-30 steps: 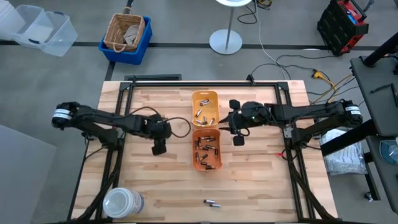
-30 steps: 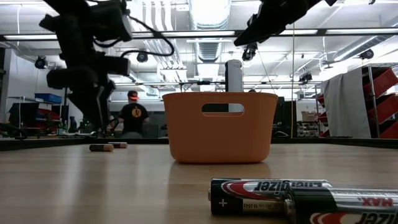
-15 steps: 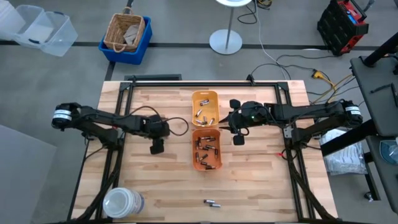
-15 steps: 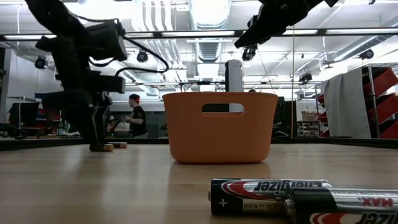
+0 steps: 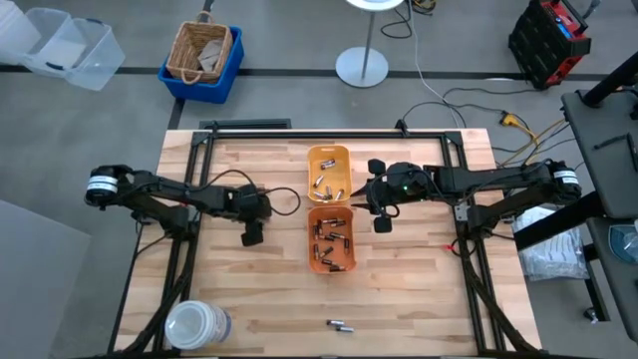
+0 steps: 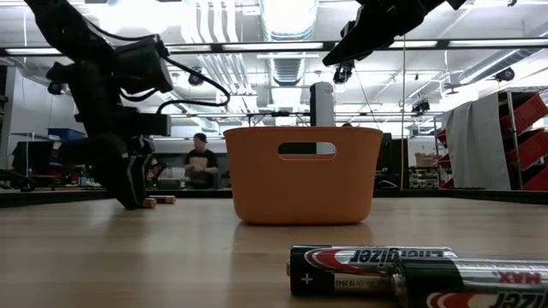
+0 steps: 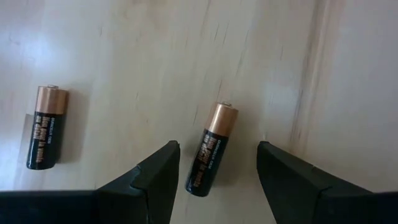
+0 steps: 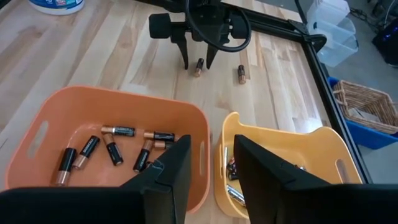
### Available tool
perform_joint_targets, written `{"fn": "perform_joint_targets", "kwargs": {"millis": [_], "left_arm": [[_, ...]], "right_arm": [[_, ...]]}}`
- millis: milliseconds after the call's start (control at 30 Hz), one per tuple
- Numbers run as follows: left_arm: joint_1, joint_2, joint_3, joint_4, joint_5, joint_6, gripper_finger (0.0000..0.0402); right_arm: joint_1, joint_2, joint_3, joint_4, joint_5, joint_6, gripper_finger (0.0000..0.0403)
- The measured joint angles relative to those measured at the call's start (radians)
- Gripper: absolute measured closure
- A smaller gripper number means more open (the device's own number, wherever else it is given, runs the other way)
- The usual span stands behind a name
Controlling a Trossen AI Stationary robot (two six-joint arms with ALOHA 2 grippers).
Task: Sort batteries
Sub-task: Put the black battery into the orange bin
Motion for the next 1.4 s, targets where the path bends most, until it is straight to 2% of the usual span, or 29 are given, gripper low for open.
{"fn": "perform_joint_targets", "kwargs": {"millis": [233, 633, 967, 1167, 1400], "left_arm": [[0.011, 0.001, -0.019, 0.042, 0.009, 0.000, 0.0211], [0.012, 0.002, -0.022, 0.047, 0.016, -0.016, 0.0254], [0.011, 0.002, -0.027, 0.053, 0.018, -0.030, 0.0312], [0.011, 0.003, -0.027, 0.053, 0.011, -0.064, 0.0376], [-0.012, -0.004, -0.028, 0.054, -0.005, -0.091, 0.0380]], "right_arm": [[0.000, 0.000, -0.005, -0.001, 0.000, 0.000, 0.0296], [0.000, 0.000, -0.006, 0.000, 0.000, 0.000, 0.0321], [0.000, 0.000, -0.006, 0.000, 0.000, -0.001, 0.0306], [0.000, 0.000, -0.006, 0.001, 0.000, -0.002, 0.0300], [0.000, 0.000, -0.006, 0.004, 0.000, 0.000, 0.0320]]}}
